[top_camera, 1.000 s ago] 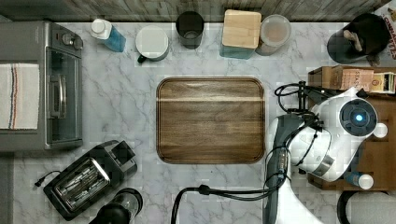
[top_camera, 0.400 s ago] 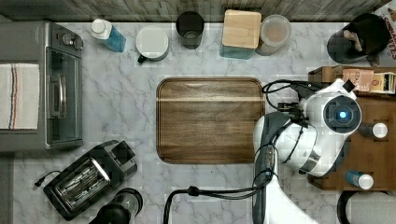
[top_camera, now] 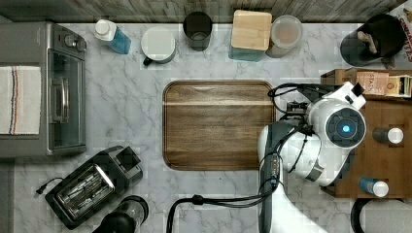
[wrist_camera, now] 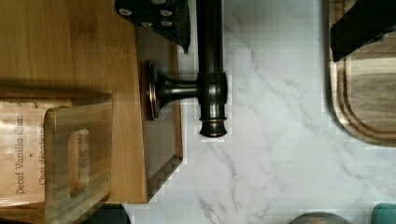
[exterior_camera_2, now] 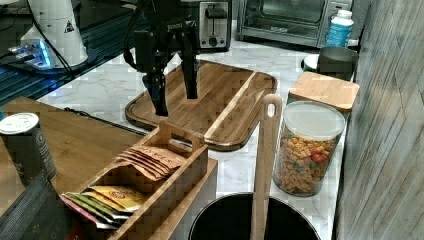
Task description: Open the drawer.
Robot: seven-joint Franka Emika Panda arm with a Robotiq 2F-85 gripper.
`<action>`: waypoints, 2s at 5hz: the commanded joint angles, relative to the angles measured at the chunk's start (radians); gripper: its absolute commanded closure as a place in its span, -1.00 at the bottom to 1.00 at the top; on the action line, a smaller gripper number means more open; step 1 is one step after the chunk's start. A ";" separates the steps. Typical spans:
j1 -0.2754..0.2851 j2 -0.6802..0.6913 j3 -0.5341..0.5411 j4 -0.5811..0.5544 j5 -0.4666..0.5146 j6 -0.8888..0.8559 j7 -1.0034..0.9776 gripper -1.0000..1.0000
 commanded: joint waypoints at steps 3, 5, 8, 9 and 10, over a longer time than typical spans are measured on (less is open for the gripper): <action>-0.075 -0.001 0.008 -0.244 0.056 0.255 -0.093 -1.00; -0.130 0.073 0.085 -0.200 0.129 0.285 -0.200 -1.00; -0.075 0.159 0.070 0.028 0.170 -0.112 -0.258 -1.00; -0.126 0.212 0.145 0.087 0.242 -0.171 -0.331 -1.00; -0.043 0.154 0.142 0.018 0.251 -0.147 -0.205 -1.00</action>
